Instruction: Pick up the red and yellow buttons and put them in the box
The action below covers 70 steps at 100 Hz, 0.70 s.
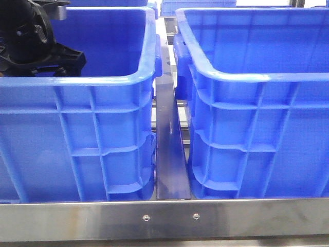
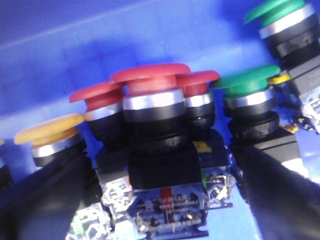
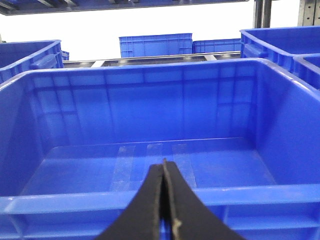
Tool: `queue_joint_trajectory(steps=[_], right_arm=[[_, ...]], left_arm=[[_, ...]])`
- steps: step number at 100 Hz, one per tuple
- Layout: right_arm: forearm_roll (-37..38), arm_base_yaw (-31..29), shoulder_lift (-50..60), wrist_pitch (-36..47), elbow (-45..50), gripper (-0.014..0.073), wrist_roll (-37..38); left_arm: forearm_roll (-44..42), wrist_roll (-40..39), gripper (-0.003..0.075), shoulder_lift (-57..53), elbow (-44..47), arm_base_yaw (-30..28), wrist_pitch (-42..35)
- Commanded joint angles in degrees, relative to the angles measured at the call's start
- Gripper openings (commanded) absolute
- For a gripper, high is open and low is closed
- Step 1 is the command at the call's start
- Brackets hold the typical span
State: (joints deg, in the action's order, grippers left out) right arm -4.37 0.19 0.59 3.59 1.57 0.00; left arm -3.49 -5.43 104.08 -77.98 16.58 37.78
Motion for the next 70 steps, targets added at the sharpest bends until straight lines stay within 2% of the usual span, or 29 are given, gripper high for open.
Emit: queue_joint_trajectory(steps=[1, 23, 32, 55, 70], right_arm=[[0.53, 0.14, 1.45, 4.75, -1.12, -0.0069, -0.33], [0.53, 0.14, 1.45, 4.75, -1.12, -0.0069, -0.33], [0.53, 0.14, 1.45, 4.75, -1.12, -0.0069, -0.33], [0.53, 0.14, 1.45, 4.75, -1.12, -0.0069, -0.33], [0.53, 0.14, 1.45, 4.75, -1.12, -0.0069, -0.33]], left_arm=[[-0.38, 0.08, 0.0454, -2.71, -1.97, 0.33, -2.15], [-0.38, 0.08, 0.0085, -2.82, -1.97, 0.33, -1.53], [-0.38, 0.08, -0.0019, -3.47, -1.97, 0.33, -0.92], [-0.38, 0.08, -0.0019, -10.02, -1.97, 0.64, 1.19], [-0.38, 0.75, -0.0019, -16.62, -1.87, 3.03, 2.58]])
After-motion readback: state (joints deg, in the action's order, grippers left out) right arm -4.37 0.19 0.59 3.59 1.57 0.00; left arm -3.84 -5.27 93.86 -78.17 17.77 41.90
